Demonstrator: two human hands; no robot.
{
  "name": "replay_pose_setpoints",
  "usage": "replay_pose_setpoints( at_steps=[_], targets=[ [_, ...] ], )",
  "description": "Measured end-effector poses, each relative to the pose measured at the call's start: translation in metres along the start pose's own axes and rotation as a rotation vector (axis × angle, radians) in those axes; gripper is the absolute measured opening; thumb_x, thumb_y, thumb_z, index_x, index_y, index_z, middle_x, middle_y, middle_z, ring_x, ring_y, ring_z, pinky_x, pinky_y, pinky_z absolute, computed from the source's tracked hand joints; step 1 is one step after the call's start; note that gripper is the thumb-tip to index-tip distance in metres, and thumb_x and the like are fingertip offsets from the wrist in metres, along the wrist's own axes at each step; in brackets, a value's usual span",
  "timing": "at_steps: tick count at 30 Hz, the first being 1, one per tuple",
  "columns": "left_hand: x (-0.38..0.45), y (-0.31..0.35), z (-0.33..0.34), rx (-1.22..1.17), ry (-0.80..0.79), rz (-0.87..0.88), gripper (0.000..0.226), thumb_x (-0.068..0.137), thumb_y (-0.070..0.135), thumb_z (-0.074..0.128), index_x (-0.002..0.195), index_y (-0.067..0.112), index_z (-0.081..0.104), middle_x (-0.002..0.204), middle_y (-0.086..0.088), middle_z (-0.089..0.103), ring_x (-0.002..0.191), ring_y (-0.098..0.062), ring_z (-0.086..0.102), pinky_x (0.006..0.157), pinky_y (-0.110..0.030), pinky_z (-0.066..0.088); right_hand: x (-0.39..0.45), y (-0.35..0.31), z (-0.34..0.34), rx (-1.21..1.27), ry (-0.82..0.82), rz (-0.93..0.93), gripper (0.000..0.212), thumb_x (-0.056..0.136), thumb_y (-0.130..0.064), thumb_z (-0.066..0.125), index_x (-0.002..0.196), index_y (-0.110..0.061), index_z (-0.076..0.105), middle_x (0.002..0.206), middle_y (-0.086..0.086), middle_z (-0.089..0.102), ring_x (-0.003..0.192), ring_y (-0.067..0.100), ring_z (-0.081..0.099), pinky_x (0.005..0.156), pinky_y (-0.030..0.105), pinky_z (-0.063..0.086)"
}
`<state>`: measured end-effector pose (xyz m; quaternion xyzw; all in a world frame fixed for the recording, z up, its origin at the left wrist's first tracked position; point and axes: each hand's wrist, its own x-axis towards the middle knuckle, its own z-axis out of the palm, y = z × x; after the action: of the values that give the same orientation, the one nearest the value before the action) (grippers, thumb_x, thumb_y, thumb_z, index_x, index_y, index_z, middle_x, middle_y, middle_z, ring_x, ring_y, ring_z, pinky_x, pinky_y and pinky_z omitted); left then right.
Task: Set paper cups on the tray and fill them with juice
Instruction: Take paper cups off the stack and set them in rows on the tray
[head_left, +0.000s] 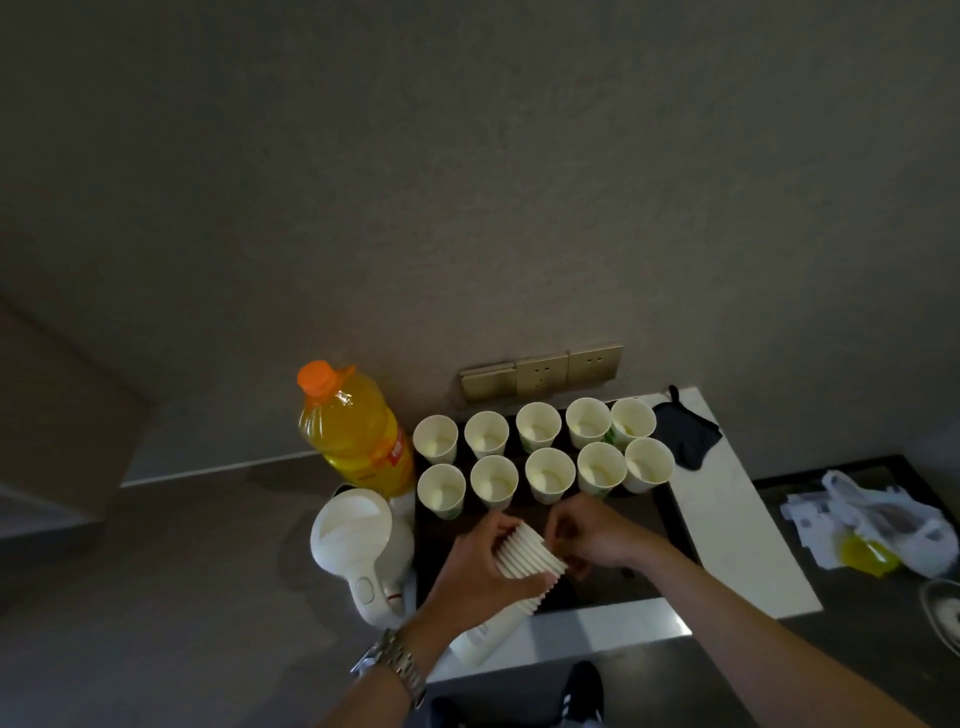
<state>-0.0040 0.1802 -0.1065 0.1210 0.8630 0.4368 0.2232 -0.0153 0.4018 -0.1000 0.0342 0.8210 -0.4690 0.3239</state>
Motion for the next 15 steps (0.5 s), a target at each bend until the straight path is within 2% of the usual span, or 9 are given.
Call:
replay_pose_setpoints(
  at_steps=[3,6,10,15],
  targets=[
    [-0.01,-0.003,0.0,-0.021,-0.037,-0.036,0.062,0.062,0.057,0.089,0.11,0.036,0.056,0.106,0.015,0.069,0.097,0.004,0.065,0.081,-0.018,0.055,0.005,0.004,-0.009,-0.053,0.056,-0.013,0.003,0.096,-0.012,0.065,0.093,-0.01,0.066,0.099,0.012,0.067,0.078,0.02,0.07,0.054,0.027,0.058],
    [-0.024,-0.017,-0.002,-0.044,0.005,-0.076,0.059,0.062,0.055,0.09,0.107,0.036,0.057,0.105,0.015,0.069,0.096,0.003,0.066,0.078,-0.014,0.052,0.012,0.005,-0.024,-0.001,0.131,0.003,0.004,0.095,-0.012,0.068,0.091,-0.012,0.066,0.098,0.01,0.066,0.085,0.026,0.07,0.053,0.029,0.058],
    [-0.041,-0.036,-0.004,-0.027,0.088,-0.135,0.063,0.06,0.062,0.086,0.111,0.039,0.056,0.108,0.019,0.067,0.101,0.004,0.061,0.083,-0.02,0.053,0.022,-0.001,-0.022,0.001,0.136,0.038,0.004,0.095,-0.013,0.068,0.093,-0.011,0.065,0.093,0.012,0.068,0.076,0.026,0.073,0.057,0.033,0.061],
    [-0.056,-0.044,-0.009,-0.021,0.126,-0.205,0.065,0.058,0.065,0.083,0.11,0.039,0.054,0.105,0.018,0.065,0.096,0.005,0.06,0.083,-0.026,0.055,0.045,-0.014,0.023,0.006,0.187,0.042,0.007,0.097,-0.013,0.064,0.098,-0.007,0.063,0.09,0.012,0.067,0.064,0.022,0.071,0.051,0.03,0.058]
  ],
)
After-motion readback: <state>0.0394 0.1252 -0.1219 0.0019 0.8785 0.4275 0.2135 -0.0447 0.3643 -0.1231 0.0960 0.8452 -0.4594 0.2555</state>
